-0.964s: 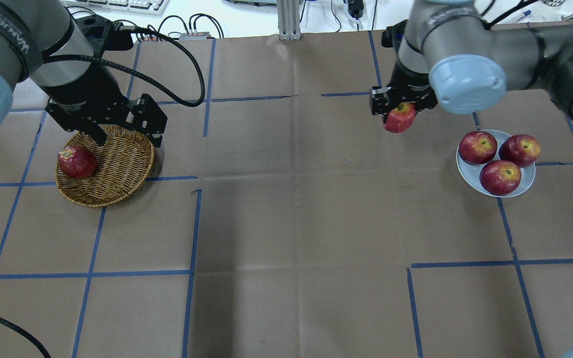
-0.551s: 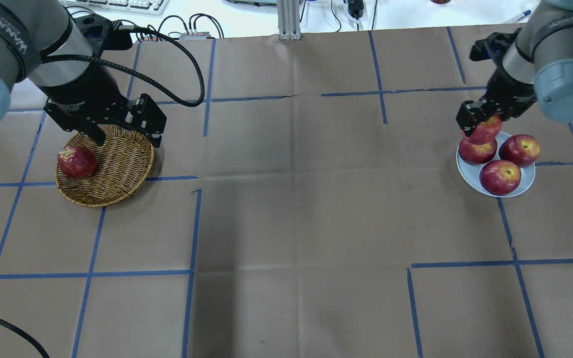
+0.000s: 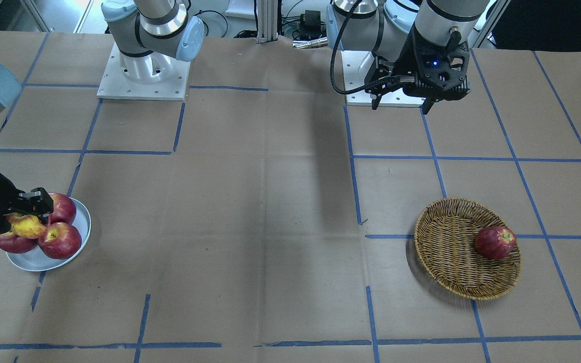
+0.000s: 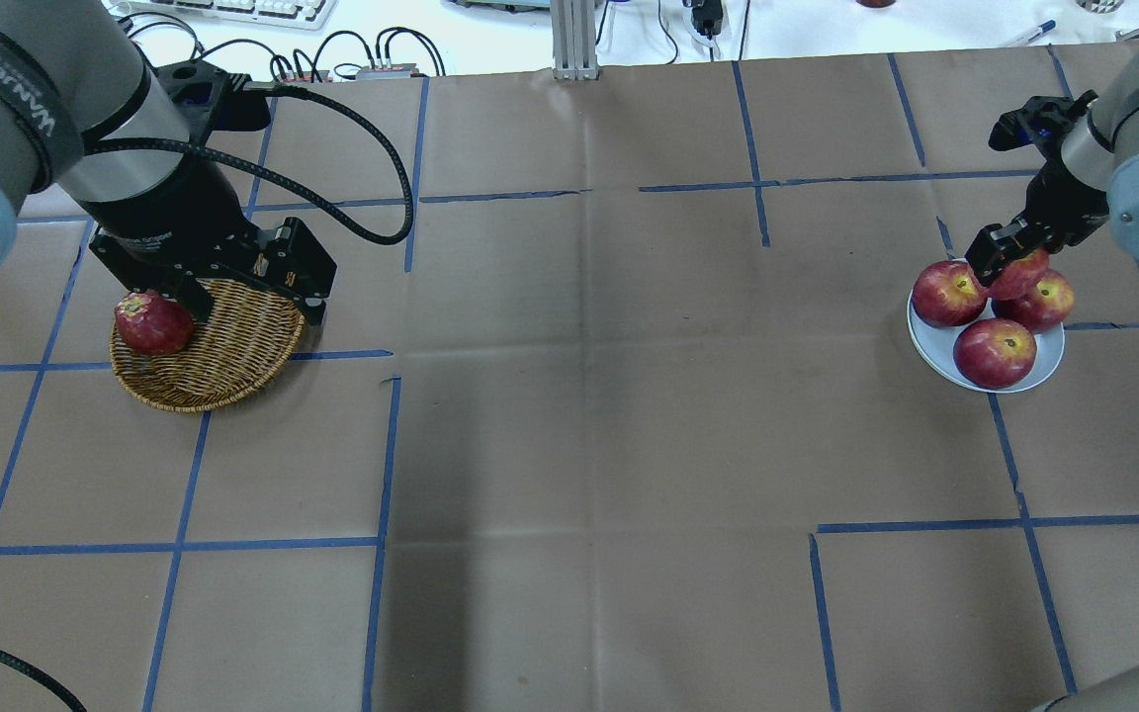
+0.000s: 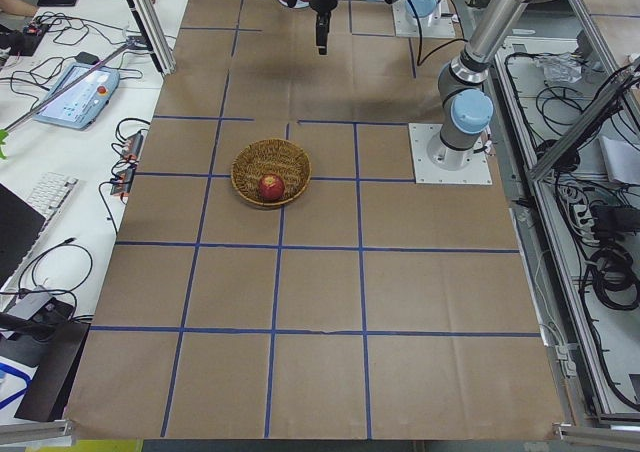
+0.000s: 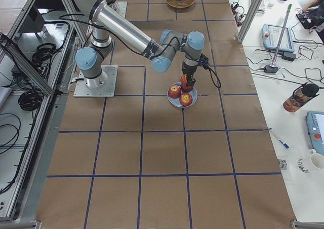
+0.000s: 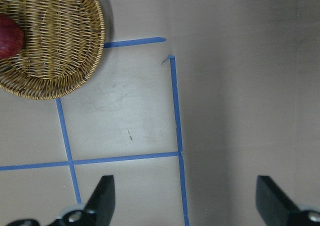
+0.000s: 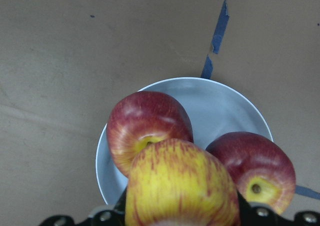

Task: Transfer apple from basket to plate
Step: 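Lower the striped apple onto the plate and open the right gripper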

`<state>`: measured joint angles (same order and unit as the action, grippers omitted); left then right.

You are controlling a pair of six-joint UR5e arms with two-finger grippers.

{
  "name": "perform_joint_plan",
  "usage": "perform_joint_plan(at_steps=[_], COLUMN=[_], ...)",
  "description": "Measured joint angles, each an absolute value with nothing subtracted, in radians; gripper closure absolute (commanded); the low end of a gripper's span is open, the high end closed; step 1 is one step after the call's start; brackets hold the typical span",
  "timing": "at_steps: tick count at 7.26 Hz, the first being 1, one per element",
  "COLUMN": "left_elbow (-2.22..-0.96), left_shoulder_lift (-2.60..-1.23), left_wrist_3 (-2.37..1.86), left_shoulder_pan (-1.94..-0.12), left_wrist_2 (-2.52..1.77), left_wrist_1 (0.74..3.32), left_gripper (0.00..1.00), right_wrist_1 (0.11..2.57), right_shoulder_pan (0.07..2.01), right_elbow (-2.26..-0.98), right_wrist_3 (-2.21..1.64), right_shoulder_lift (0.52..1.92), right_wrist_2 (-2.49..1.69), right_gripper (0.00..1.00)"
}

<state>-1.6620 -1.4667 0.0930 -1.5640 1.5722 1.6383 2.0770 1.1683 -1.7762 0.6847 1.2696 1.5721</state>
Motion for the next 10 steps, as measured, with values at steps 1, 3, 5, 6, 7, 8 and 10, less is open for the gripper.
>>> perform_joint_plan(at_steps=[1, 3, 5, 6, 7, 8, 10], left_elbow=[-1.658, -1.665, -1.662, -1.664, -1.663, -1.667, -1.672], left_shoulder_lift=[-1.467, -1.459, -1.464, -1.461, -1.455, -1.448, -1.439], left_wrist_3=[0.093, 0.091, 0.089, 0.089, 0.089, 0.091, 0.093], left_shoulder_pan=[-1.564, -1.568, -1.567, -1.567, -1.566, -1.565, -1.565], left_wrist_2=[1.572, 1.574, 1.579, 1.576, 1.576, 1.579, 1.584], left_wrist_1=[1.639, 1.640, 1.636, 1.636, 1.636, 1.636, 1.640], left_gripper=[0.01, 0.01, 0.01, 0.01, 0.01, 0.01, 0.01], right_wrist_1=[2.086, 2.085, 2.085, 2.085, 2.085, 2.080, 2.067], right_shoulder_pan=[1.159, 1.147, 1.145, 1.144, 1.144, 1.142, 1.137], right_elbow=[-1.776, -1.776, -1.776, -1.776, -1.776, -1.788, -1.822], right_wrist_3=[0.691, 0.696, 0.696, 0.696, 0.696, 0.701, 0.714], right_shoulder_lift=[1.260, 1.254, 1.253, 1.253, 1.253, 1.251, 1.248], right_wrist_2=[1.577, 1.590, 1.592, 1.592, 1.592, 1.597, 1.622], right_gripper=[0.41, 0.41, 0.41, 0.41, 0.40, 0.40, 0.22])
